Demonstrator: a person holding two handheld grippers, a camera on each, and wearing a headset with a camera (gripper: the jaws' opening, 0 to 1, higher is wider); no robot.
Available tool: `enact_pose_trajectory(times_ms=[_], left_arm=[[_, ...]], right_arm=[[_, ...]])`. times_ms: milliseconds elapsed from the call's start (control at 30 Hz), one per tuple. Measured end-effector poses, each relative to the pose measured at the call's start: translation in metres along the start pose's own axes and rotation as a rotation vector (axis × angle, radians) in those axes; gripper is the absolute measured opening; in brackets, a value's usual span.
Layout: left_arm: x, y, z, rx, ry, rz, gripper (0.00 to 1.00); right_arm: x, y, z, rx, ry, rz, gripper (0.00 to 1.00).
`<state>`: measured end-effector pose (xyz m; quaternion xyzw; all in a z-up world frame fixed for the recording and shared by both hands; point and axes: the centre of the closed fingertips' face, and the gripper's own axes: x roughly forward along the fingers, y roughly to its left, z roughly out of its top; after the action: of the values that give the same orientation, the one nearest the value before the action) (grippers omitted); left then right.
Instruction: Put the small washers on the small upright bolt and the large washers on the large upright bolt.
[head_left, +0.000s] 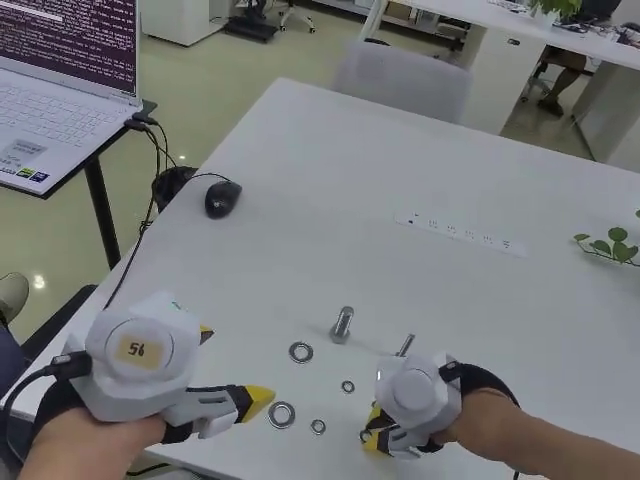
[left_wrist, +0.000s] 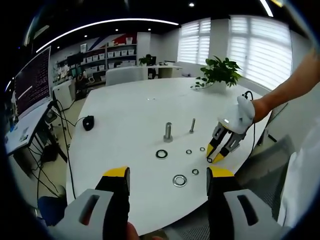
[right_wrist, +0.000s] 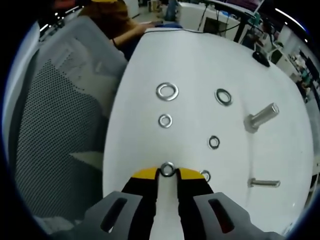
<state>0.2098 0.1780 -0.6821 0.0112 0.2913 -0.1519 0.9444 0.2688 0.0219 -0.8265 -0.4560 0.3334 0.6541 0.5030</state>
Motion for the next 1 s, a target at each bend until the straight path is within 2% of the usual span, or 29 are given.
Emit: enact_pose_trajectory(times_ms=[233, 400, 700, 867, 1000], left_arm=[[0.001, -0.002, 0.002, 0.013, 0.001, -0.004, 0.61], [0.001, 0.000, 0.002, 0.018, 0.003, -0.002, 0.61], [0.000, 0.004, 0.003, 0.015, 0.001, 0.002, 0.61], [0.001, 0.003, 0.002, 0.014, 0.001, -0.002, 0.61], [0.002, 0.001, 0.002, 0.013, 0.002, -0.006, 0.61]], right_arm=[[-0.001, 0.001, 0.000, 0.019, -0.005, -0.023, 0.14], [-0.002, 0.001, -0.002, 0.130, -0.047, -0.057, 0.14], [-0.009, 0.002, -0.017, 0.209, -0.068, -0.080, 0.13], [-0.022, -0.009, -0.028, 0.286, -0.094, -0.121, 0.13], [-0.038, -0.027, -0.033, 0.347, -0.122, -0.170, 0.13]])
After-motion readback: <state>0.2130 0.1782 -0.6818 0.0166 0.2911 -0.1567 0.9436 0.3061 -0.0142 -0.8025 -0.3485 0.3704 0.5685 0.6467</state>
